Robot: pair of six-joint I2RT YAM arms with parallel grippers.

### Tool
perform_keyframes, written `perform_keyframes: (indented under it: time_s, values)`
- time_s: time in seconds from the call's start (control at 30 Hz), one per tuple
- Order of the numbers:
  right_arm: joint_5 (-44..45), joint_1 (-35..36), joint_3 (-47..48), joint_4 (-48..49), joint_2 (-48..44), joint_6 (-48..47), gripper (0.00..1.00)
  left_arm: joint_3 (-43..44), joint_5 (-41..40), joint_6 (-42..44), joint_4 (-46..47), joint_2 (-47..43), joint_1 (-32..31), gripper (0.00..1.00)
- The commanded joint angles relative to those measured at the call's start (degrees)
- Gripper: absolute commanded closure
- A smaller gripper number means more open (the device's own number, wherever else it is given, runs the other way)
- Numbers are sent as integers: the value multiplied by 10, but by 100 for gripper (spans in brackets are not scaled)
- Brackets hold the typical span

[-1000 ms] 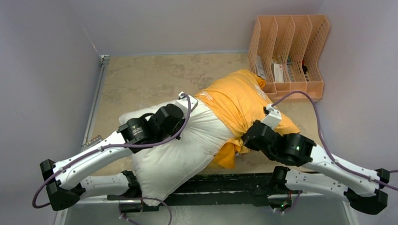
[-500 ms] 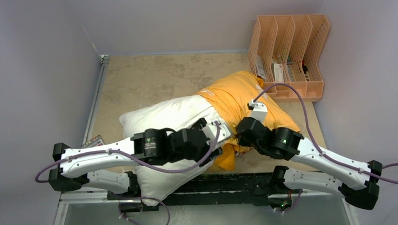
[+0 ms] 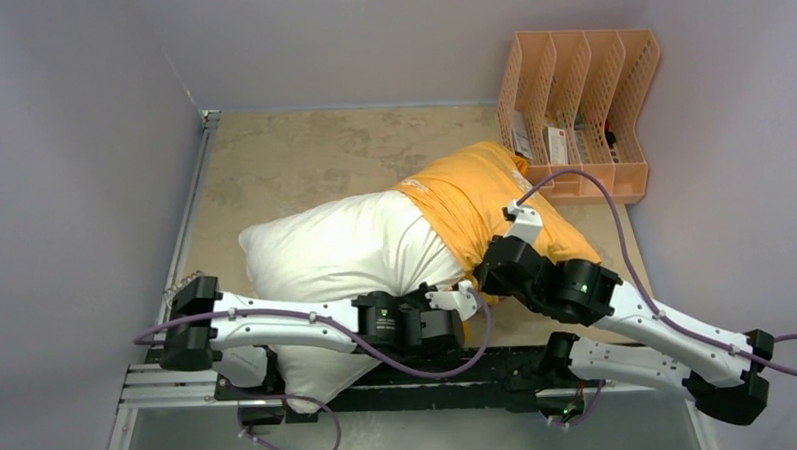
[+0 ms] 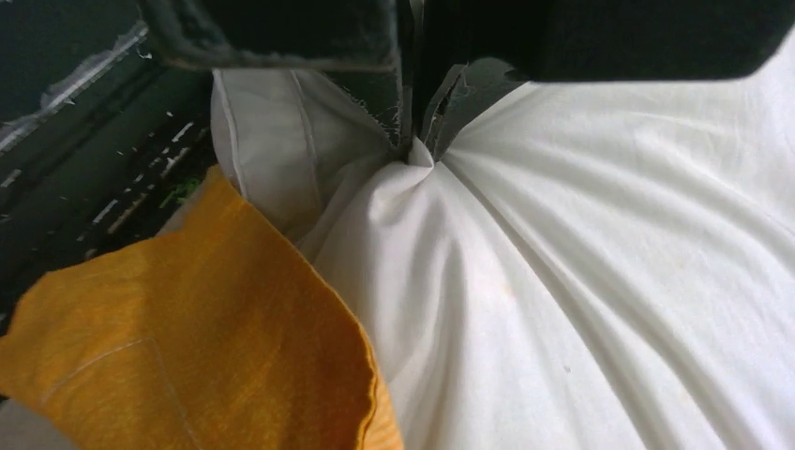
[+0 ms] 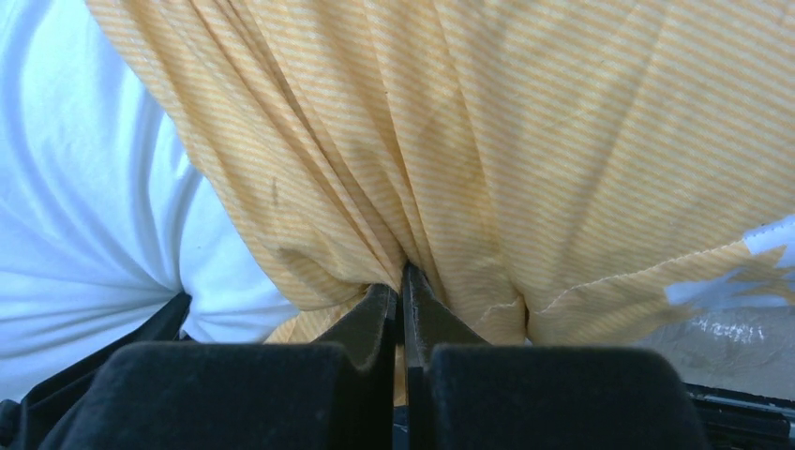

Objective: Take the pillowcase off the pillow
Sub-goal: Remove the pillow from the pillowcase.

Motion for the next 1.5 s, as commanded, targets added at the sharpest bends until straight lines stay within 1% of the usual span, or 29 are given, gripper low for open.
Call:
perform_keyframes:
  time_s: [0.0,0.07,0.13,0.2,0.27,0.3,0.4,0.5,0.57,0.63,0.7,0.73,0.8,0.83,0.9,0.97,1.0,1.03,1.13,1.17,1.2,1.3,1.37,1.4,1.47]
  values:
    - [70,-4,27,-12,-23,19,100,22,-97,-32,-82,13,0,100]
    - [81,-5,31,-35,-29,35,100,24,-122,-33,-93,-19,7,100]
    - [83,-5,29,-29,-49,33,100,15,-129,-33,-105,-67,33,100]
    - [97,-5,23,-32,-71,37,100,7,-103,-17,-95,-131,78,100]
    - [120,-5,28,-70,-80,58,100,16,-100,-2,-102,-183,112,100]
    - [131,-6,34,-98,-78,69,100,25,-111,4,-113,-198,119,100]
    - [147,-7,47,-147,-57,77,100,45,-143,17,-152,-207,133,100]
    - [151,-8,52,-160,-24,63,100,28,-151,24,-167,-196,163,100]
    - [158,-10,61,-183,-6,76,100,14,-148,33,-158,-199,202,100]
    - [163,-11,63,-192,-2,84,100,9,-142,51,-147,-213,255,100]
    - [157,-12,60,-182,-8,77,100,14,-134,72,-140,-227,301,100]
    - [142,-12,56,-155,-15,50,100,20,-126,81,-139,-230,313,100]
    - [78,-12,42,-60,-31,-54,100,29,-88,96,-130,-231,316,100]
    - [13,-12,34,-8,-36,-104,96,31,-68,98,-124,-229,317,100]
    - [-73,-12,31,52,-31,-167,89,33,-19,104,-114,-220,317,100]
    - [-113,-12,50,61,-8,-182,81,40,10,97,-106,-207,317,100]
    - [-111,-11,63,56,5,-185,78,44,22,94,-102,-202,317,100]
    - [-101,-11,79,46,17,-186,72,49,34,91,-97,-197,317,100]
    - [-78,-12,116,11,34,-182,46,52,49,85,-78,-192,317,100]
    - [-74,-11,126,-4,32,-171,40,51,47,82,-73,-191,317,100]
    - [-66,-12,132,-24,29,-157,37,51,47,81,-67,-190,317,100]
    - [7,-12,140,-79,9,-106,25,51,40,75,-66,-185,317,100]
    - [33,-12,136,-104,3,-91,20,50,34,72,-67,-186,317,100]
    - [37,-12,133,-115,6,-83,17,47,32,70,-66,-187,317,100]
    - [12,-12,120,-110,24,-85,8,46,31,66,-65,-191,317,100]
